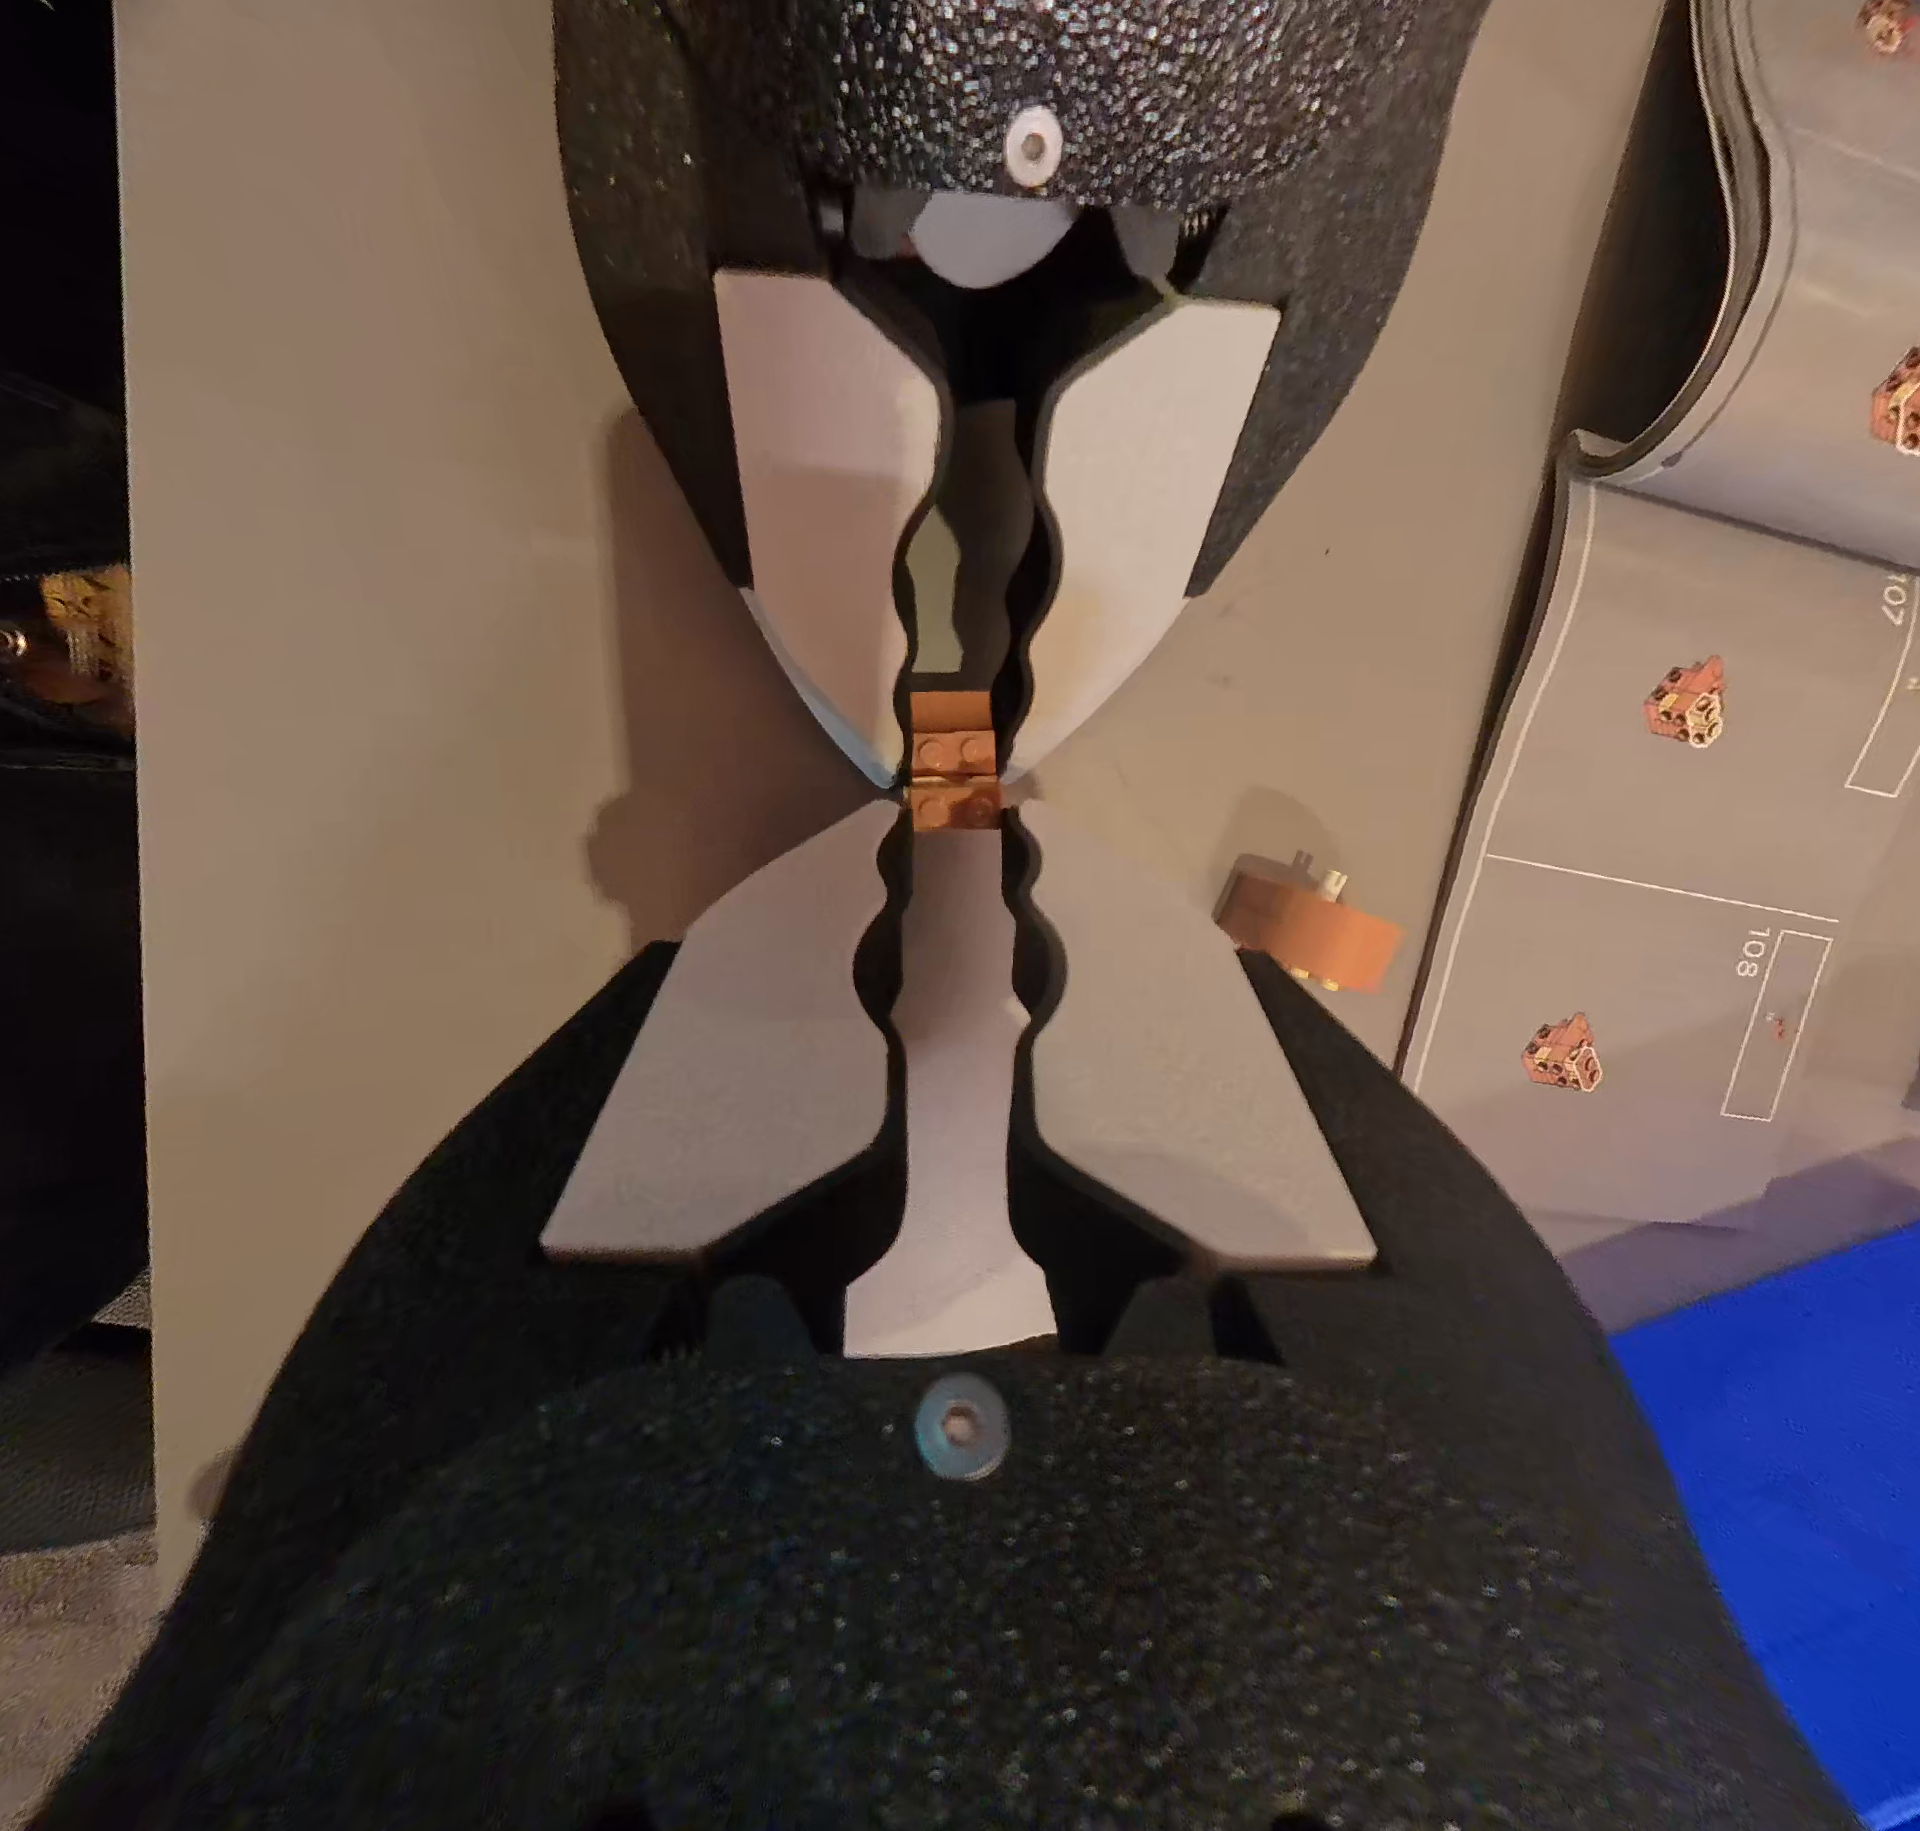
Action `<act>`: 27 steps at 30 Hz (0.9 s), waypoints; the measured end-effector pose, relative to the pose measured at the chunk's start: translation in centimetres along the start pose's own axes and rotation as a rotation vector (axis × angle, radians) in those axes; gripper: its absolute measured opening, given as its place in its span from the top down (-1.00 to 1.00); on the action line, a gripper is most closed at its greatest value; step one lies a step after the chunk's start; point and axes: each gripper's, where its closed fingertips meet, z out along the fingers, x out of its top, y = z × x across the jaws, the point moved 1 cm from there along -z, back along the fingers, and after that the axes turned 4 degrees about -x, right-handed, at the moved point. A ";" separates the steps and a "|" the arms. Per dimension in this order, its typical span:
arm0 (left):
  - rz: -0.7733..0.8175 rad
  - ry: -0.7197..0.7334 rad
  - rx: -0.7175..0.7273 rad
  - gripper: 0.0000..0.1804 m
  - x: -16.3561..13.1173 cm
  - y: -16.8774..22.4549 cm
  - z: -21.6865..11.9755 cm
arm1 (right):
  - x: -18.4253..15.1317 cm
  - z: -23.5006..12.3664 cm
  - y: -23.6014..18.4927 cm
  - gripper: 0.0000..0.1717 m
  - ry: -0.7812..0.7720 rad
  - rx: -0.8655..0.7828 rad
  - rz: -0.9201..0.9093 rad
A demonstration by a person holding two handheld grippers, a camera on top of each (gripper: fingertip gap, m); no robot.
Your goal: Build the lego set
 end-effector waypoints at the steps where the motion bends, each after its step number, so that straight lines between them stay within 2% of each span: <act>1: 0.002 -0.001 0.001 0.81 0.0 0.0 0.0 | 0.0 0.0 0.0 0.82 -0.005 0.001 -0.001; 27: 0.003 -0.004 -0.007 0.81 0.0 0.2 0.1 | 0.0 -0.1 -0.2 0.82 -0.022 -0.013 -0.006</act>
